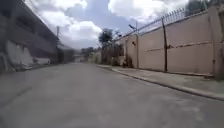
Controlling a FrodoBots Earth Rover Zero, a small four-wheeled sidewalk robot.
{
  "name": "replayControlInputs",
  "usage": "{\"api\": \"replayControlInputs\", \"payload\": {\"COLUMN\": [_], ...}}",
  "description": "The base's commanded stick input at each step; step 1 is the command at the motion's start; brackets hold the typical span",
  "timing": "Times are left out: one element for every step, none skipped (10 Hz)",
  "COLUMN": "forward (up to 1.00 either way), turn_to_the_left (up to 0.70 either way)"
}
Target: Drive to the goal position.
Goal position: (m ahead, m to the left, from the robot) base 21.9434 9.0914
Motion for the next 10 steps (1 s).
{"api": "replayControlInputs", "payload": {"forward": [1.00, 1.00, 1.00, 1.00, 1.00, 1.00, 1.00, 1.00, 1.00, 1.00], "turn_to_the_left": [0.00, 0.00, 0.00, 0.00, 0.00, 0.00, 0.00, 0.00, 0.00, -0.02]}}
